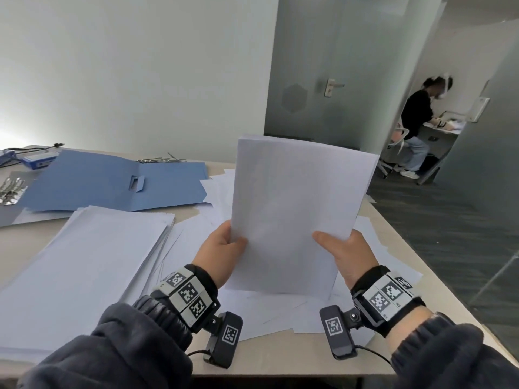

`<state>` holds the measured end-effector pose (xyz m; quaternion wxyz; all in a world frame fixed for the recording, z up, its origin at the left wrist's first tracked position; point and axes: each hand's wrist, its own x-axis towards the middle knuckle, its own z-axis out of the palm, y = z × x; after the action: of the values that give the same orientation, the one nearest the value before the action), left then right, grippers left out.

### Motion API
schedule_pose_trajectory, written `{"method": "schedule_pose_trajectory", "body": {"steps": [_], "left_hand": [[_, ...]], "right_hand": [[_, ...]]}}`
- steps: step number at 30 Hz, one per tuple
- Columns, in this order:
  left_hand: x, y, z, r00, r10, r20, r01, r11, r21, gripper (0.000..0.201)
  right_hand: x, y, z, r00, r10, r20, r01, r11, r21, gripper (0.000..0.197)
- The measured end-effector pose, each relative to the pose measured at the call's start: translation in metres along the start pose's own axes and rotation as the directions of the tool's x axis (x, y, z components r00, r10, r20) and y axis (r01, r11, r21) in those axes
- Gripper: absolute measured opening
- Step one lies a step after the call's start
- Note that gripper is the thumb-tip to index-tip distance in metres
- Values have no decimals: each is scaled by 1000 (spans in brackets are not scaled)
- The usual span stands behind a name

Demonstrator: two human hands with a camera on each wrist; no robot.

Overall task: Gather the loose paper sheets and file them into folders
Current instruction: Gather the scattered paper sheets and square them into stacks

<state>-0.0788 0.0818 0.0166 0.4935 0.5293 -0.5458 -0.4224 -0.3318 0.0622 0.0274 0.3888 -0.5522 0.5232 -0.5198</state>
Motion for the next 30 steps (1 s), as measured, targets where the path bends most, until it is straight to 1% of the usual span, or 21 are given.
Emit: {"method": "schedule_pose_trajectory", "body": {"steps": [2,4,5,6,7,9,10,12,14,17,19,22,25,28,30], "left_hand": [[-2,3,-15,998,2,-67,-2,1000,3,28],[-3,5,-36,990,4,-140,-3,1000,4,28],[-5,7,-49,985,-3,-174,8,1000,29,29],[-6,7,-64,976,-7,-216,21,998,62,30],[-9,6,-81,966,-12,-260,38,995,94,30],[-18,4,-119,942,-27,-334,82,985,151,30],[-22,1,-139,929,-45,-367,117,977,179,30],[-32,-8,-178,903,-112,-415,209,958,198,33],[-41,-17,-214,871,-185,-454,310,925,218,43],[-53,-31,-259,829,-252,-498,423,867,265,64],[-55,-38,-276,815,-281,-506,466,837,286,68],[-58,-44,-297,794,-287,-536,506,801,321,65],[-60,-46,-310,786,-283,-549,509,800,318,62],[-61,-46,-311,787,-227,-574,458,838,297,57],[-60,-39,-298,805,-171,-568,400,864,307,51]], "right_hand": [[0,-6,15,999,-25,30,26,999,-32,11],[-2,-13,35,996,-32,78,36,998,-49,26],[-3,-16,47,993,-14,117,23,997,-71,34],[-4,-19,61,987,20,161,-2,994,-108,37],[-5,-20,75,976,56,209,-26,989,-142,35],[-5,-19,108,947,113,302,-60,982,-179,21],[-4,-18,126,932,131,339,-70,980,-186,16],[-6,-17,164,900,165,403,-97,978,-184,12],[-13,-18,203,857,197,476,-127,976,-177,8],[-25,-18,254,793,225,567,-139,972,-191,10],[-30,-16,272,772,242,587,-149,968,-203,10],[-34,-14,292,752,267,603,-150,960,-238,11],[-36,-13,298,749,286,598,-165,954,-249,15],[-34,-12,288,746,338,574,-224,939,-262,19],[-31,-11,276,756,338,560,-225,938,-262,20]]}}
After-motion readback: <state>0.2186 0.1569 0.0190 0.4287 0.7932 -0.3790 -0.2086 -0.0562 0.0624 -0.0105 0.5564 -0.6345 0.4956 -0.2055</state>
